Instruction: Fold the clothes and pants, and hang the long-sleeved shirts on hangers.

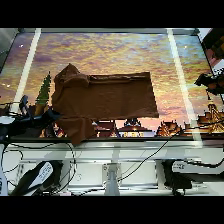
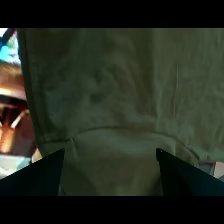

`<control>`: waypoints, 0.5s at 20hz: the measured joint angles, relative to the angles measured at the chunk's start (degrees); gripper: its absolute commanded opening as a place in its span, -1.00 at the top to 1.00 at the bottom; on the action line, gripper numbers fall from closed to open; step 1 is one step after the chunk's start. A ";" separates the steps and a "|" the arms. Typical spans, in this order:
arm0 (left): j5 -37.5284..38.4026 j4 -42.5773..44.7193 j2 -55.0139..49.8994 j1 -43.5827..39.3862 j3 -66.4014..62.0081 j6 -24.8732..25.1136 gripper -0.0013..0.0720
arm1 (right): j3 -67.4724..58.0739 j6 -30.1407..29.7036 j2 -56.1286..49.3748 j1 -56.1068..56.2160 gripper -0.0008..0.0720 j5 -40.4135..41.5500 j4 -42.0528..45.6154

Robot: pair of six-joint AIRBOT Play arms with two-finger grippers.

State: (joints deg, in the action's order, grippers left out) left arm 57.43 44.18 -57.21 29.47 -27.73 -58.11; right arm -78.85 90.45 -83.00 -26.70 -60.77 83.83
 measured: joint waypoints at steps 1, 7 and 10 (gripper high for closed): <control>0.04 -1.03 -0.76 1.14 0.02 1.27 -0.73 | 0.00 0.00 0.00 0.00 -0.91 0.00 0.00; 0.94 -2.14 -2.47 3.76 0.02 9.99 -0.73 | 0.00 -0.02 0.00 0.00 -0.91 0.26 -0.04; 1.11 1.18 -2.67 4.02 0.02 12.35 -0.73 | 0.00 -0.04 0.00 0.00 -0.91 0.20 -0.04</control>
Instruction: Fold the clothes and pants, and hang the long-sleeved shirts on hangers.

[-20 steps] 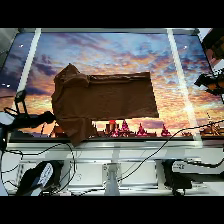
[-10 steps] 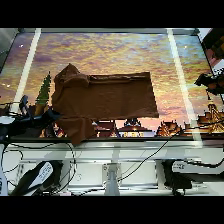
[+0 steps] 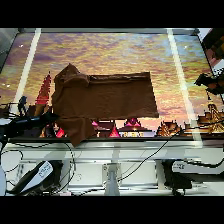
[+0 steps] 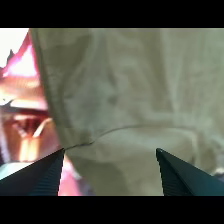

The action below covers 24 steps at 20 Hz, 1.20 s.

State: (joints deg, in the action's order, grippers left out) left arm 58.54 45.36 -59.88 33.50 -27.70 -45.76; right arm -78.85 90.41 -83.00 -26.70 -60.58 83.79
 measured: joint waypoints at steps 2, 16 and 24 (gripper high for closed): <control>0.74 3.10 -0.04 0.07 0.02 0.83 -0.73 | 0.00 0.02 0.00 0.00 -0.91 0.00 0.00; -0.46 4.26 -1.77 0.11 0.13 6.16 -0.69 | -0.02 0.00 0.00 0.00 -0.91 -0.04 0.00; -0.44 -3.61 -8.57 0.11 0.13 9.94 -0.69 | 0.00 0.00 0.00 0.00 -0.91 -0.15 -0.02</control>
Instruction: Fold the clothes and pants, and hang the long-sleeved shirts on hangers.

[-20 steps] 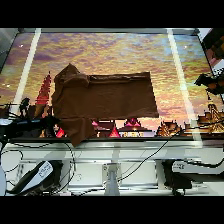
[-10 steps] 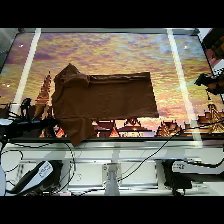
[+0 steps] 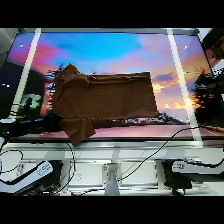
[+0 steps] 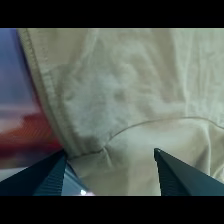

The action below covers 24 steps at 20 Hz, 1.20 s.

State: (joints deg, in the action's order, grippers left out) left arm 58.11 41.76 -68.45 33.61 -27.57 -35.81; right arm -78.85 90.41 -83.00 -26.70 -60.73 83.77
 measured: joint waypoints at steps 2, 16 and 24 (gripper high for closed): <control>-0.13 -1.81 -0.57 0.00 0.02 2.12 -0.69 | 0.00 0.00 0.00 0.00 -0.91 -0.04 0.00; 4.15 -11.50 -1.05 0.02 0.07 14.21 -0.73 | -0.02 -0.07 0.00 0.00 -0.91 -1.77 -1.53; 0.94 -7.85 -1.05 0.07 0.07 10.80 -0.99 | 0.00 -0.11 0.00 0.00 -0.91 -3.63 -2.49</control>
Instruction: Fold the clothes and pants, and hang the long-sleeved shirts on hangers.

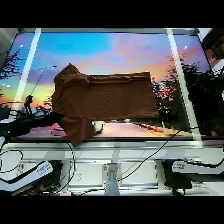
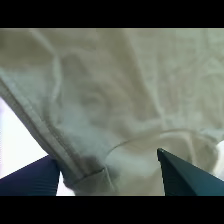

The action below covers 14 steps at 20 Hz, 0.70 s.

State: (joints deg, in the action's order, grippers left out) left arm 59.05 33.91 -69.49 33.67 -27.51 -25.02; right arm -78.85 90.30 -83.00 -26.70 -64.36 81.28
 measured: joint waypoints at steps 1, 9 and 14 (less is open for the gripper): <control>-0.24 1.70 0.00 0.00 0.00 -0.59 -0.97 | 0.00 0.00 0.00 0.00 -0.91 -0.09 -0.09; -2.67 6.21 -0.09 0.00 -0.07 -2.69 -0.02 | 0.00 0.00 0.00 0.00 -0.91 -1.09 -1.66; -6.54 2.84 -0.13 -0.13 -0.02 -3.02 0.62 | 0.00 -2.01 0.00 2.56 -0.91 -4.92 -3.06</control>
State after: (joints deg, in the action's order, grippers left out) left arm 52.51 36.75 -69.63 33.54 -27.53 -28.03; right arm -78.85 88.29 -83.00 -24.14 -69.28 78.22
